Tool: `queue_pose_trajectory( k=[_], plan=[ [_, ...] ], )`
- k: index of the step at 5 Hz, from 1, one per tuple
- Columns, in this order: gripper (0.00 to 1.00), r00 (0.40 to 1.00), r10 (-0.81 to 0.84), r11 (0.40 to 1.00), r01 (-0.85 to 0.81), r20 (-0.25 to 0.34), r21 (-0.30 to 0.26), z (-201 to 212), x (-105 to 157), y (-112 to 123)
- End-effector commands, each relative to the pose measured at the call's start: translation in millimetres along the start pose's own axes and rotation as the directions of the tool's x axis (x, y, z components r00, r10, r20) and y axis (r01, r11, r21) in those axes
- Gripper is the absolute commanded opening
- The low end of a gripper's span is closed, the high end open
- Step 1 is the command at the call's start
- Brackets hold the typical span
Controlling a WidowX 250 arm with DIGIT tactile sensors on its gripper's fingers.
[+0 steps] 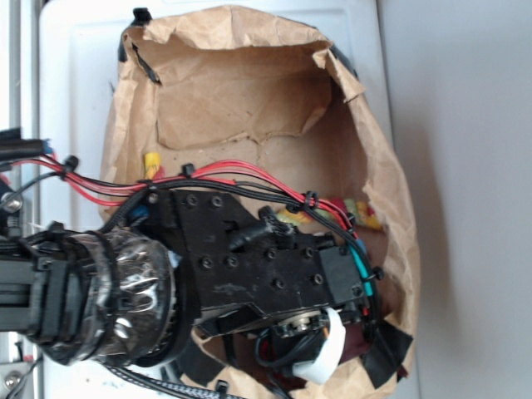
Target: Grab the red paper.
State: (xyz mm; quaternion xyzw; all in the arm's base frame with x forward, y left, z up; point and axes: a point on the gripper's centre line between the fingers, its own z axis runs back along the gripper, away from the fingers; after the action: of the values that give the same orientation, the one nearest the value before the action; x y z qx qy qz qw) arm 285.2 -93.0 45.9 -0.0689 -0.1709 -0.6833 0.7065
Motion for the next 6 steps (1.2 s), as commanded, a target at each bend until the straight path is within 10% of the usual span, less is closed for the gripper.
queue_pose_trajectory(
  k=[1, 3, 6],
  plan=[
    [0.00, 0.997, 0.072, 0.996, -0.070, -0.029, 0.047, 29.9, -12.2, -4.1],
    [0.00, 0.858, 0.511, 0.858, -0.504, -0.052, 0.098, 64.8, -49.1, -19.4],
    [0.00, 0.834, 0.551, 0.830, -0.542, -0.041, 0.132, 65.9, -53.8, -23.0]
  ],
)
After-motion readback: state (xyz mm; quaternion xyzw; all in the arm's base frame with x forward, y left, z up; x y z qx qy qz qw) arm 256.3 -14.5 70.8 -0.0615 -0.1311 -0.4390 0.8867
